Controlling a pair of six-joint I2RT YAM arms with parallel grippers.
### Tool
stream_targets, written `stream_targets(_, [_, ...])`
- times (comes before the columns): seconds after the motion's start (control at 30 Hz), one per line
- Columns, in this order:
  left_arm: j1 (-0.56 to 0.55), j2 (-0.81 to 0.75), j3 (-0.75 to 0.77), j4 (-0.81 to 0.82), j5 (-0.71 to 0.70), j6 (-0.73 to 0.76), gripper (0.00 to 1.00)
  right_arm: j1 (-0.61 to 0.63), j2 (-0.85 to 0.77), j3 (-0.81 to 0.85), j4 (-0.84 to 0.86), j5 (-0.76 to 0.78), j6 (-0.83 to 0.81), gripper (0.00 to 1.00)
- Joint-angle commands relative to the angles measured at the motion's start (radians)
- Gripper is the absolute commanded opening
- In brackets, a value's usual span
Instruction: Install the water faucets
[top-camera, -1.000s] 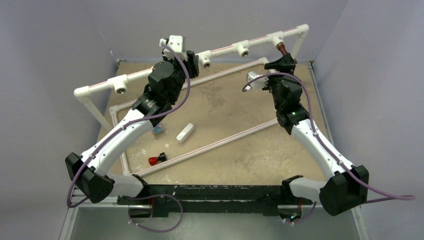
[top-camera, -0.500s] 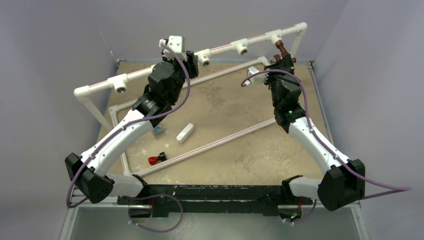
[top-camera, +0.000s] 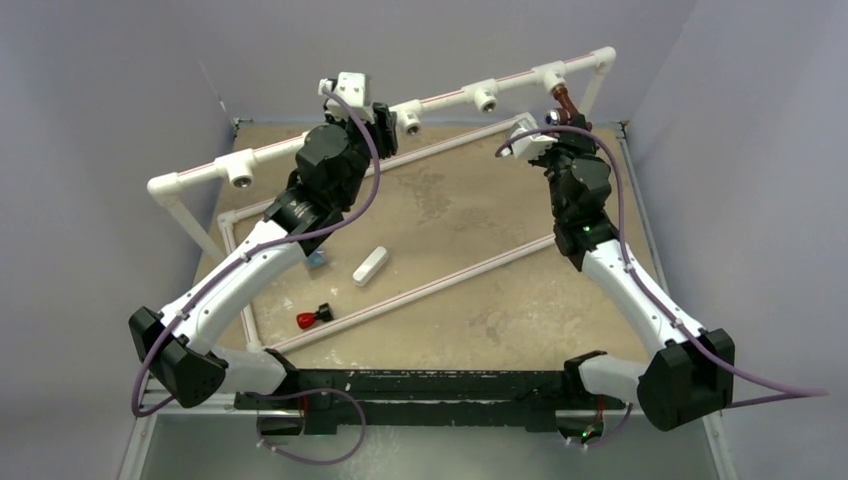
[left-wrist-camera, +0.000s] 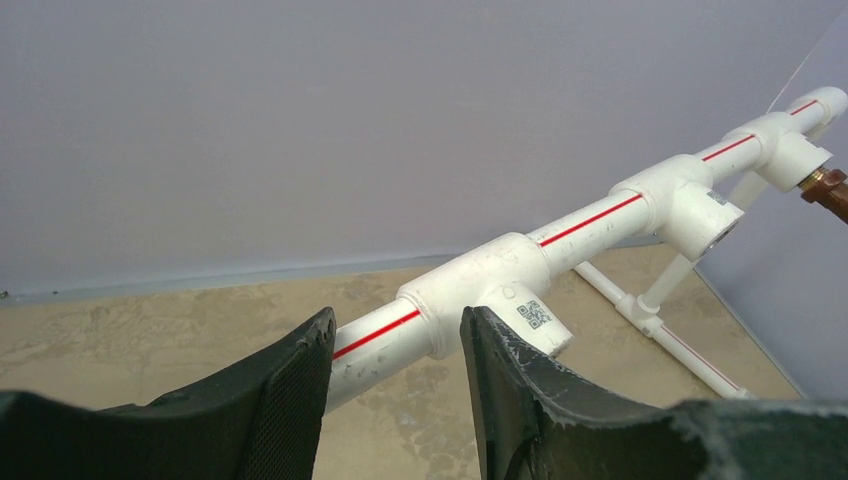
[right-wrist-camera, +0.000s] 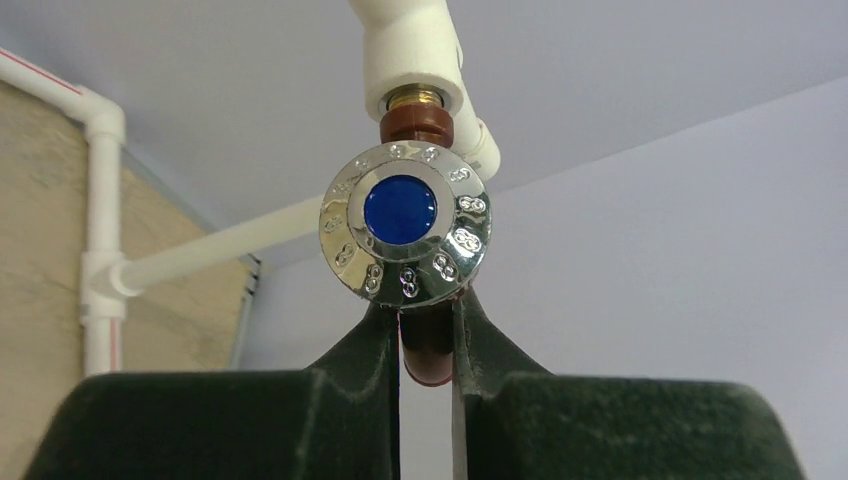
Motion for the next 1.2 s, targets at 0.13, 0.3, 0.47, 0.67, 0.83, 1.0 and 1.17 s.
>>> stream_targets(0.13, [-0.004, -0.018, -0.054, -0.078, 0.001, 0.048, 0.52, -0.002, -0.045, -0.016, 0.081, -0.141, 0.631, 0.0])
stream_targets(0.3, [-0.004, -0.035, 0.031, -0.111, 0.027, 0.088, 0.55, -0.023, -0.039, 0.036, 0.063, -0.228, 0.888, 0.0])
stream_targets(0.47, [-0.005, -0.034, 0.24, -0.327, 0.215, -0.016, 0.55, -0.103, -0.035, 0.083, 0.035, -0.354, 1.104, 0.0])
stream_targets(0.67, [-0.005, -0.089, 0.294, -0.482, 0.431, -0.128, 0.51, -0.186, -0.036, 0.105, 0.005, -0.472, 1.337, 0.0])
stream_targets(0.83, [-0.004, -0.124, 0.27, -0.628, 0.533, -0.201, 0.46, -0.224, -0.066, 0.096, 0.0, -0.536, 1.469, 0.0])
stream_targets(1.0, [-0.004, -0.145, 0.217, -0.723, 0.512, -0.257, 0.39, -0.254, -0.096, 0.076, 0.016, -0.6, 1.633, 0.0])
stream_targets(1.17, [-0.003, -0.118, 0.17, -0.791, 0.46, -0.297, 0.3, -0.258, -0.114, 0.052, 0.043, -0.668, 1.797, 0.0])
